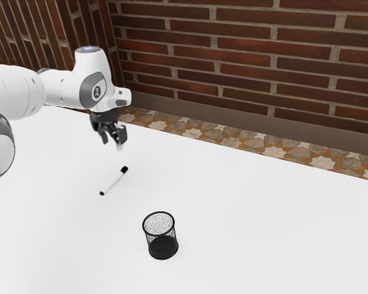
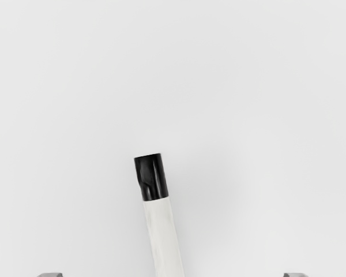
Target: Put the marker into the pen holder.
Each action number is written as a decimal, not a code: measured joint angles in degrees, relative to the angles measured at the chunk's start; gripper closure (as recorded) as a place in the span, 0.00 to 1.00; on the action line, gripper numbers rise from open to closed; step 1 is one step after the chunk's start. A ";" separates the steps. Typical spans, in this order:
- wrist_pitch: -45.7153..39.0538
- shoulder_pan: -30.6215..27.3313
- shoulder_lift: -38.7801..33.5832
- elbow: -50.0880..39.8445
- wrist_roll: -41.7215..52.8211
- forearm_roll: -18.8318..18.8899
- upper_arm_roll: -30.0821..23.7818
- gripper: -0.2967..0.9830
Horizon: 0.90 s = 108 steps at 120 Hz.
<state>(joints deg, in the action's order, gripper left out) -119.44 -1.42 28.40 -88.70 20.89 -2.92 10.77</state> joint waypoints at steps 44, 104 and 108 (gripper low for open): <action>-2.29 -0.65 10.88 5.38 -8.27 -1.40 1.73 0.61; -4.41 -0.07 15.09 6.87 -14.63 -2.60 1.26 0.63; -4.52 -0.07 15.35 7.06 -14.89 -2.61 1.26 0.63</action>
<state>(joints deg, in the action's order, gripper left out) -123.96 -1.49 43.75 -81.64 5.99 -5.53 12.04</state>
